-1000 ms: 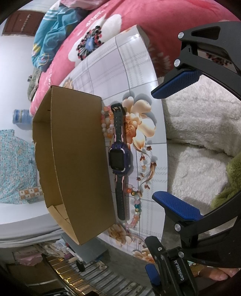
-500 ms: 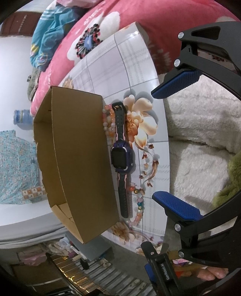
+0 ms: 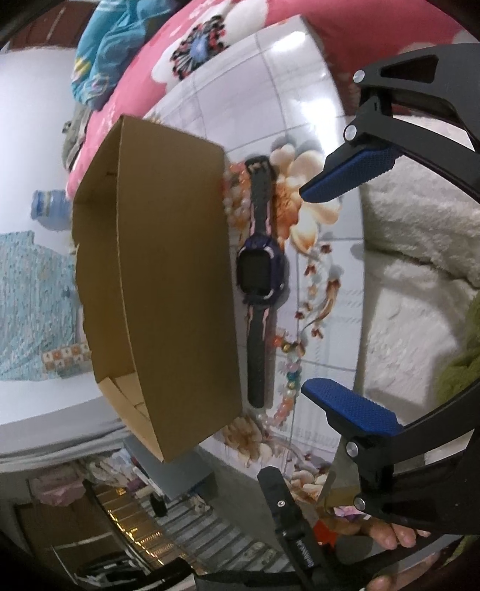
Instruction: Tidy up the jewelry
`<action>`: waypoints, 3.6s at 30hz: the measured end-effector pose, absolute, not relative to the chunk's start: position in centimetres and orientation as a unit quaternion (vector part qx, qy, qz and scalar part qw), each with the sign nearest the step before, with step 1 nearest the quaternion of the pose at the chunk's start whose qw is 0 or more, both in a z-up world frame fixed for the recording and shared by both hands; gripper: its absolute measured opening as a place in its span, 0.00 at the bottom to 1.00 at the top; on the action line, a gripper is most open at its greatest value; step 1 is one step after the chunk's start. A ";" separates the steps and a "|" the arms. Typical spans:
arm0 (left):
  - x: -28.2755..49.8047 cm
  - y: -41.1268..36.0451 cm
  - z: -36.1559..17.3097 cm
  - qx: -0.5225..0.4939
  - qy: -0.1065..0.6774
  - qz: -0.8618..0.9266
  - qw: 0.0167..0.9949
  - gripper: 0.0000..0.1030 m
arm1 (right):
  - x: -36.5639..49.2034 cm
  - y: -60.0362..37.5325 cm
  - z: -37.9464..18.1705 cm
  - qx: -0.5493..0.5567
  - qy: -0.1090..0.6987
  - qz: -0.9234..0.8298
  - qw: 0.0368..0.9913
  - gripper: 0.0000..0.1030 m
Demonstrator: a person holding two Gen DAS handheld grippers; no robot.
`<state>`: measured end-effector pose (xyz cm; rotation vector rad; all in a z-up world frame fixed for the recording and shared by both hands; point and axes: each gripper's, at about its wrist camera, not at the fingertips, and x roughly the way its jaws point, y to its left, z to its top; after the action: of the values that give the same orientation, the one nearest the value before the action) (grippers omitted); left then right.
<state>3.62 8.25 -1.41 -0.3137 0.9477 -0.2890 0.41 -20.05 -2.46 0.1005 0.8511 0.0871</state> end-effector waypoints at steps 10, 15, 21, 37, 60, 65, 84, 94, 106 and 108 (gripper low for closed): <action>4.3 5.7 -0.7 -0.097 0.418 -0.188 0.884 0.94 | 2.8 -20.2 -2.1 0.048 0.405 0.041 0.912 0.70; 4.8 3.3 -0.3 -0.084 0.401 -0.234 0.882 0.88 | 4.5 -21.5 -2.6 0.053 0.410 0.027 0.910 0.53; 5.9 1.8 -1.2 -0.081 0.428 -0.277 0.857 0.61 | 5.6 -22.3 -3.8 0.055 0.422 0.029 0.905 0.39; 8.7 0.0 -3.0 -0.093 0.499 -0.238 0.828 0.54 | 5.2 -23.9 -5.3 0.091 0.433 0.062 0.895 0.33; 8.1 -1.6 -1.2 -0.124 0.466 -0.283 0.829 0.56 | 4.3 -25.7 -5.4 0.111 0.417 0.084 0.898 0.33; 8.4 -3.1 -1.2 -0.090 0.462 -0.267 0.841 0.56 | 4.0 -25.8 -5.5 0.111 0.415 0.087 0.899 0.33; 7.3 -6.4 -1.0 0.009 0.423 -0.257 0.869 0.16 | 2.2 -27.3 -5.0 0.128 0.397 0.098 0.904 0.34; 6.9 -6.8 -1.0 0.032 0.411 -0.255 0.875 0.16 | -0.9 -32.3 -3.9 0.161 0.387 0.042 0.907 0.42; 7.0 -7.0 -1.4 0.040 0.416 -0.250 0.874 0.16 | 0.6 -33.7 -5.3 0.210 0.412 0.025 0.886 0.34; 6.9 -7.0 -1.4 0.040 0.416 -0.250 0.873 0.16 | 0.8 -33.9 -5.5 0.221 0.411 0.027 0.884 0.30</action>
<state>6.94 -6.98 -1.44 0.0836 0.8696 -0.5229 0.77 -33.86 -5.46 0.4608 0.8555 0.0572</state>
